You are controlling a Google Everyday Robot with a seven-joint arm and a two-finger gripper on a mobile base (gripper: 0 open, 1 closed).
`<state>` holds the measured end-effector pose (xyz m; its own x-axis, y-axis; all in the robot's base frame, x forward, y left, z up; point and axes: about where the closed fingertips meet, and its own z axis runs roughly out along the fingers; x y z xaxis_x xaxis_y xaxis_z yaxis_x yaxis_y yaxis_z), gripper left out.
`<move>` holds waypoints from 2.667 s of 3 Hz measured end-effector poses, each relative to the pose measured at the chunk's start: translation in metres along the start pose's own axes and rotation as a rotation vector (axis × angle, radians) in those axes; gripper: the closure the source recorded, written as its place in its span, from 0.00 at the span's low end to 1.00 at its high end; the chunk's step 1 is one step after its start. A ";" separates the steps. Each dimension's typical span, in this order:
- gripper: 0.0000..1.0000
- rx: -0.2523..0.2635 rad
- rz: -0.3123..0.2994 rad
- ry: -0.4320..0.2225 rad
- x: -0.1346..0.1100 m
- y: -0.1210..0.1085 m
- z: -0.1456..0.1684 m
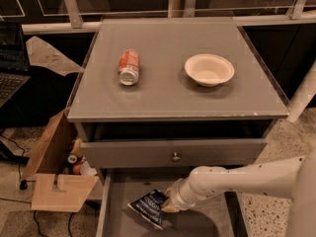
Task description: Pick blue chip bag from middle drawer and place on counter
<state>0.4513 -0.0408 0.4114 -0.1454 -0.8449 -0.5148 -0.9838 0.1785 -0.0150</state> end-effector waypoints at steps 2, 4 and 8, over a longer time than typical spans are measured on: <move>1.00 0.133 -0.052 -0.028 -0.039 0.007 -0.095; 1.00 0.290 -0.175 0.002 -0.101 -0.007 -0.189; 1.00 0.477 -0.369 -0.116 -0.211 0.021 -0.270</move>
Offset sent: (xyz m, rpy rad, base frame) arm -0.0177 -0.0255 0.1785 -0.0187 -0.2629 -0.0586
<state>0.4333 0.0053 0.7509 0.2344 -0.8384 -0.4921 -0.8079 0.1135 -0.5783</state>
